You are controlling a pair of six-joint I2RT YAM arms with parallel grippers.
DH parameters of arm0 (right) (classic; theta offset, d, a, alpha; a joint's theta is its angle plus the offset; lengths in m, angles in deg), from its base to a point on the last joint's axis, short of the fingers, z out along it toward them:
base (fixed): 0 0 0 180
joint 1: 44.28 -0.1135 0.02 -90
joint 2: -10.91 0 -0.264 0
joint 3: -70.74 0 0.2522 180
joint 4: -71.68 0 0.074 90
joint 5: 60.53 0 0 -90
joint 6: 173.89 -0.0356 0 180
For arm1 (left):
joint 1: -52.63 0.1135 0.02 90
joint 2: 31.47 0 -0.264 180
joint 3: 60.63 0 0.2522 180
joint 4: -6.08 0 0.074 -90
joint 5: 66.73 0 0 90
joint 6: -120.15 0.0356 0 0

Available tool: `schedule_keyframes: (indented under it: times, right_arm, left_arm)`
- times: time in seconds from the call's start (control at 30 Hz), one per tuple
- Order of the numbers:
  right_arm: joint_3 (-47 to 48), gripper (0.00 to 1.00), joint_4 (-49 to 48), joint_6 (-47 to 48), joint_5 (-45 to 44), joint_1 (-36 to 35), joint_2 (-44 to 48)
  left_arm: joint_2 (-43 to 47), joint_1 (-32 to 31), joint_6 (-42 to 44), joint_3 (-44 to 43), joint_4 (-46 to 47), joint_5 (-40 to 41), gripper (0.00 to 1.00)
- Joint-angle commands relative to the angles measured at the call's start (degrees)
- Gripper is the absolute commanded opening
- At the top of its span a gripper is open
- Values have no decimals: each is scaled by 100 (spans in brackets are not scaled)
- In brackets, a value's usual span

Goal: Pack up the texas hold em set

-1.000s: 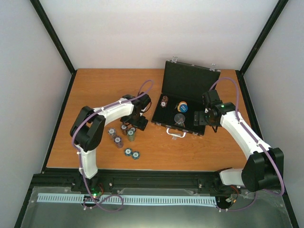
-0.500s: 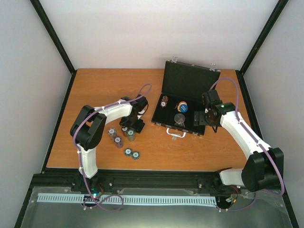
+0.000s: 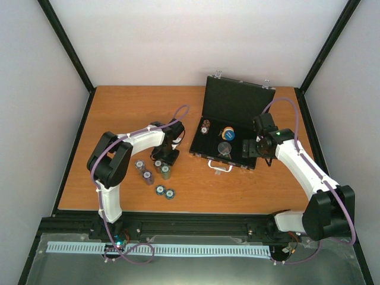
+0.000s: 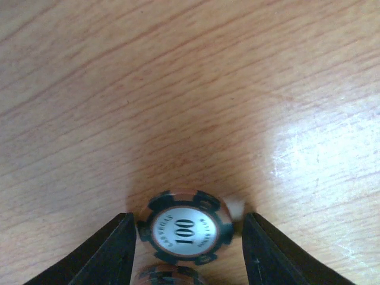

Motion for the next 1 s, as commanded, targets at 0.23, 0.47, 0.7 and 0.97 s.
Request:
schedule_keyframes:
  times: [0.23, 0.47, 0.7, 0.97]
  right_arm:
    - [-42, 100, -96, -41, -3, 41, 157]
    - [-40, 100, -105, -40, -21, 46, 142]
    - [-75, 100, -164, -40, -12, 45, 88]
    - [-59, 100, -184, 2, -22, 46, 12]
  left_arm:
    - [-340, 33, -69, -9, 36, 159, 42]
    - [-340, 28, -106, -222, 30, 131, 40]
    - [-70, 29, -112, -611, -84, -55, 39]
    - [105, 32, -228, -1089, -199, -301, 38]
